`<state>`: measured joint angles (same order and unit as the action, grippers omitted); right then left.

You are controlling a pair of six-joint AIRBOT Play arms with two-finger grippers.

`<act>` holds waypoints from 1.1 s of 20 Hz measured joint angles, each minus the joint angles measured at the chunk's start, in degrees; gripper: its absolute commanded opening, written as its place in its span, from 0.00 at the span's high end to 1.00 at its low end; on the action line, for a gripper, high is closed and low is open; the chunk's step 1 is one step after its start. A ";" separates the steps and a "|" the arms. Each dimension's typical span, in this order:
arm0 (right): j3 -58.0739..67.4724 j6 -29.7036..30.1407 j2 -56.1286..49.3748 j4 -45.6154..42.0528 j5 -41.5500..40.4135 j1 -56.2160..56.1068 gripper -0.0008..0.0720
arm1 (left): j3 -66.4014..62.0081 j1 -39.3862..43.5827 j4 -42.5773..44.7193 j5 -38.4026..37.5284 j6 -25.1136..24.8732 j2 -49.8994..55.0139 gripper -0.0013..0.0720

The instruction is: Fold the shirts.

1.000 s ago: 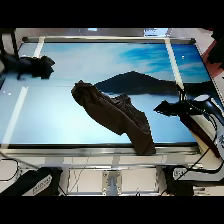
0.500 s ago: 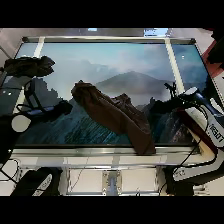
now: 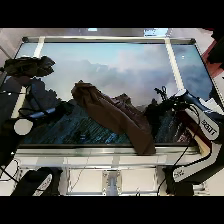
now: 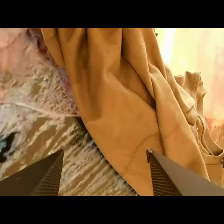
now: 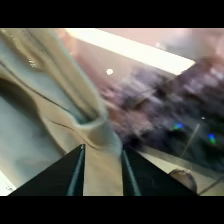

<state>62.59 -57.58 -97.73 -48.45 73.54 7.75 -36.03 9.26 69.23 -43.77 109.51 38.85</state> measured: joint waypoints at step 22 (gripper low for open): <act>16.35 -3.21 6.03 -1.95 9.38 8.70 0.94 | 0.87 0.04 -4.92 21.64 1.97 19.76 0.17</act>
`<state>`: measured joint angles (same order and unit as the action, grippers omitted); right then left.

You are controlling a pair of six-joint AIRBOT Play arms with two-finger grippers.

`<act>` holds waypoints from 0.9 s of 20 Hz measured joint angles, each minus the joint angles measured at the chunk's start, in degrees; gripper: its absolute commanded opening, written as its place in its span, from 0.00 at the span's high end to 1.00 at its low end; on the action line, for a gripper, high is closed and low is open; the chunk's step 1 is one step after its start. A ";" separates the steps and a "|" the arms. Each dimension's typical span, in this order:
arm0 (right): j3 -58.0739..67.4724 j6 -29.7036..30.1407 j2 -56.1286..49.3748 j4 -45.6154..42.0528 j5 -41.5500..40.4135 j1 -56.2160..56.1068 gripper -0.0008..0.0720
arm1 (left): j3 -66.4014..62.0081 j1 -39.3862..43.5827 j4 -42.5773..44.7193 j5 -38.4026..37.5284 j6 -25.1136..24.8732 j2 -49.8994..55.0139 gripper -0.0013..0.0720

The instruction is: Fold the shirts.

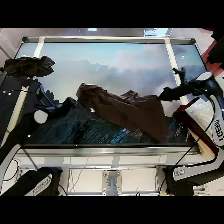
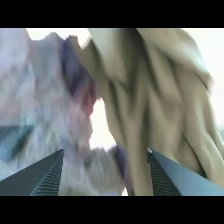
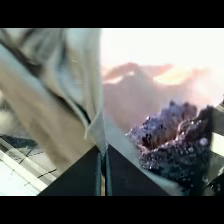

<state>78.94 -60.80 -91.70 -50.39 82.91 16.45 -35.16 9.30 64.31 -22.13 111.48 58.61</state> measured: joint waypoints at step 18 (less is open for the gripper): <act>1.40 -0.94 1.14 5.60 0.39 -1.11 0.94 | -19.10 6.36 -1.62 4.04 -6.69 27.67 0.17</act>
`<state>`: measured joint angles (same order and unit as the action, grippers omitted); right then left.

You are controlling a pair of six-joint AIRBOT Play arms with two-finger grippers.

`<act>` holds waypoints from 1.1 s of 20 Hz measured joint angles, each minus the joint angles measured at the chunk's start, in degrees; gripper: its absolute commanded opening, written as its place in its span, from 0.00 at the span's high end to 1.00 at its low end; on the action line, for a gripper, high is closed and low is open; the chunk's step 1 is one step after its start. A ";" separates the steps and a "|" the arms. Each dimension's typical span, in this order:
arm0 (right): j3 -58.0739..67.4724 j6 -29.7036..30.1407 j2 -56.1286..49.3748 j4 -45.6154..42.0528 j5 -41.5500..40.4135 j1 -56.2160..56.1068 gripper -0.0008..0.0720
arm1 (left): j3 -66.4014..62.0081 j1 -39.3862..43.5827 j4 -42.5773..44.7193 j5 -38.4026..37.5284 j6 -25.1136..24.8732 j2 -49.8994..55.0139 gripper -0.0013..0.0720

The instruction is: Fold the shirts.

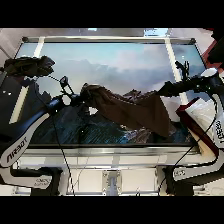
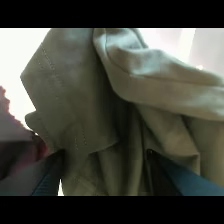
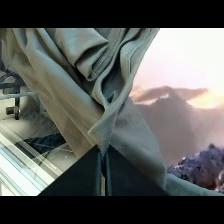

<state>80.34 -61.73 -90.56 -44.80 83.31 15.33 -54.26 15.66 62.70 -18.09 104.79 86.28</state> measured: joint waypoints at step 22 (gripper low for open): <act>0.00 0.00 0.00 0.26 0.00 -0.02 0.94 | -0.57 -1.60 -1.84 -2.23 2.78 0.22 0.96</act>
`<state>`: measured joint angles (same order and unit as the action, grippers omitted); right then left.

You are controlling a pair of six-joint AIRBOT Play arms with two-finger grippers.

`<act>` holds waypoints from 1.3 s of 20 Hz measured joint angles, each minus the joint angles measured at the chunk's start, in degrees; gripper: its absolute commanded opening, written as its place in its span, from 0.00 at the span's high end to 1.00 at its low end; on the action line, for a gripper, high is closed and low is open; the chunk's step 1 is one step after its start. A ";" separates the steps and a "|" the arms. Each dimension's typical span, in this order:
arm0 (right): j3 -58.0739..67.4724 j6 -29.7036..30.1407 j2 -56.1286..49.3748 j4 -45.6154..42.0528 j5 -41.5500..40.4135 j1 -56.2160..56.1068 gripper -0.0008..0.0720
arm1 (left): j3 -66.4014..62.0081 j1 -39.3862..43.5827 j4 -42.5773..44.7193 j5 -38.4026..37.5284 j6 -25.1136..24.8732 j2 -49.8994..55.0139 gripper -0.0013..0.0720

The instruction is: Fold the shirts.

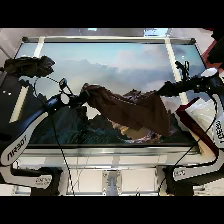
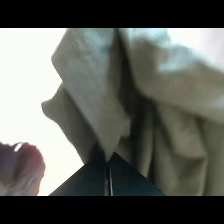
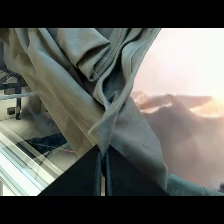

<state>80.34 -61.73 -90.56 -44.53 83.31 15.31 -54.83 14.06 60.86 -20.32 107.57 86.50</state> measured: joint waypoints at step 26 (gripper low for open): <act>9.88 -4.22 33.77 -0.50 0.59 2.95 0.95 | -29.11 -8.61 23.26 -26.58 -13.53 -33.07 0.97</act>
<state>90.21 -65.95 -56.80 -45.04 83.90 18.26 -83.94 5.45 84.12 -46.89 94.04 53.43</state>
